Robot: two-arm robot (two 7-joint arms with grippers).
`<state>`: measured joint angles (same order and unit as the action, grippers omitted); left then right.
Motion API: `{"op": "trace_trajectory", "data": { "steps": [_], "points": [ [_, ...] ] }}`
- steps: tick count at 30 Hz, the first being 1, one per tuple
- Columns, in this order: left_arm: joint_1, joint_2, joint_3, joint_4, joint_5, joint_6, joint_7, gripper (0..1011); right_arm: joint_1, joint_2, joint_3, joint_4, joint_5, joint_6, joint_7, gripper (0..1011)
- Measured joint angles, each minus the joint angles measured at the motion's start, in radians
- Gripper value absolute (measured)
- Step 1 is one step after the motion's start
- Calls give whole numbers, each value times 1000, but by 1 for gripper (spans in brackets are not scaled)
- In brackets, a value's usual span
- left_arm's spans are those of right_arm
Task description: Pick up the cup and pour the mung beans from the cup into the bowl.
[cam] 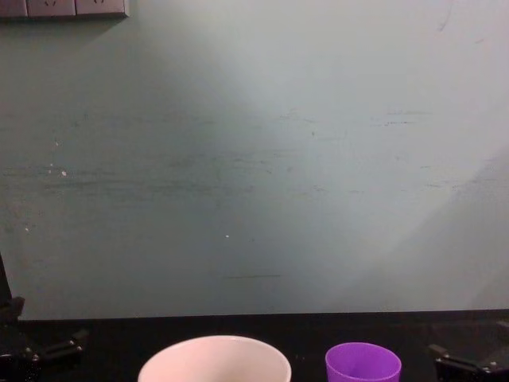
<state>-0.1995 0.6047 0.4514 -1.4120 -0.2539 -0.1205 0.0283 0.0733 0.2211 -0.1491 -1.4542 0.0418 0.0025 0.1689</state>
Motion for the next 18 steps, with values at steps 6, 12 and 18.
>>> {"op": "trace_trajectory", "data": {
  "steps": [6,12,18],
  "points": [
    [0,0,0,0,0,0,0,1000,-1,-2,2,-1,-2,-1,0,1002],
    [0,0,0,0,0,0,0,1000,-1,-1,2,-2,-1,-2,2,1002],
    [0,0,0,0,0,0,0,1000,-1,-1,1,-2,-1,-3,3,1002]
  ]
}}
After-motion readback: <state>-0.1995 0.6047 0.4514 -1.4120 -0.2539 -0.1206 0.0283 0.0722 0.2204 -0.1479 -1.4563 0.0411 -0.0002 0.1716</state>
